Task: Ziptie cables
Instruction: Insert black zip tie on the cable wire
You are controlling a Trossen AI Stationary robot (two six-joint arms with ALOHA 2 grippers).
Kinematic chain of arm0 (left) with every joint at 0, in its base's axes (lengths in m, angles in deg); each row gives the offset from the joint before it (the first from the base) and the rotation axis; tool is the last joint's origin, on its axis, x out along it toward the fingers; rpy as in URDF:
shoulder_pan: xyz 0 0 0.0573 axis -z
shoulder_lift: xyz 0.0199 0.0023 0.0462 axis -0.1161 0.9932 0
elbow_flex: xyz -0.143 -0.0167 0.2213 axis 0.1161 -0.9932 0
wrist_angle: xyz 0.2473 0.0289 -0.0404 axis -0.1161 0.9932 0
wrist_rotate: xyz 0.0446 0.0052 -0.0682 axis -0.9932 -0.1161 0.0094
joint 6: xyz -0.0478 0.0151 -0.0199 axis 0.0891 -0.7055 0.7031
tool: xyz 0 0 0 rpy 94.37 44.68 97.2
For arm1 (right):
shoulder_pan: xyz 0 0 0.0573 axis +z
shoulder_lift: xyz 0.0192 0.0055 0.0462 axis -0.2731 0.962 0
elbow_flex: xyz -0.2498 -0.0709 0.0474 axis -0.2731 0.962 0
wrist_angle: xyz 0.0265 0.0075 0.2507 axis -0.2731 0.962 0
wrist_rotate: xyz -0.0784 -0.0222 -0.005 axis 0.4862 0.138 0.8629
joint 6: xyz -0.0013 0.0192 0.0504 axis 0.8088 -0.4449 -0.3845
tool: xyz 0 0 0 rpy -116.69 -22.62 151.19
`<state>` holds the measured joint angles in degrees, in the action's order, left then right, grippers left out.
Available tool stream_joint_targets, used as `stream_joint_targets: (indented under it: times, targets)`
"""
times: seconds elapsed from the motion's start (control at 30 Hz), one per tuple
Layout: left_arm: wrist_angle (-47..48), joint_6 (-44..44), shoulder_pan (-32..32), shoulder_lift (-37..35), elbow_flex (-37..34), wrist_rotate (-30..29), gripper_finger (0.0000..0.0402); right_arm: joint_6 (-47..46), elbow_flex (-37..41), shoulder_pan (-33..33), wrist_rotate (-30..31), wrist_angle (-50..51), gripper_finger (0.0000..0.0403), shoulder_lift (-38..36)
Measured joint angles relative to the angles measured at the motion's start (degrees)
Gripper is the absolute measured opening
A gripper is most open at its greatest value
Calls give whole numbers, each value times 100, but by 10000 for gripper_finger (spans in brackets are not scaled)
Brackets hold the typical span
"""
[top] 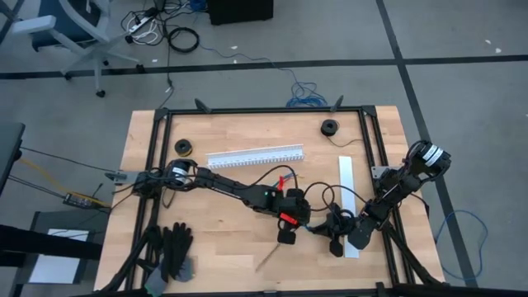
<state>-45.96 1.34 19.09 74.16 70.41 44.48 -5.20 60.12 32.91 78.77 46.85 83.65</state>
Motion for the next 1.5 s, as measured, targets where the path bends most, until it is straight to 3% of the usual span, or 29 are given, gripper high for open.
stream_joint_targets:
  times: [0.47,0.63,0.93,1.23,1.5]
  targets:
    - [1581,443,-6,9,26,-62,130,-10,-2,-20,-16,-17,10,0]
    - [1331,392,-4,11,60,29,146,-13,-2,-20,-39,-16,10,0]
    - [297,-136,-7,15,212,39,147,41,-4,-95,-118,-81,10,0]
    - [329,-199,-7,72,190,118,145,693,-4,-407,-213,-580,10,1]
    - [520,-199,-17,72,-33,155,92,1030,-4,-479,-182,-945,10,2]
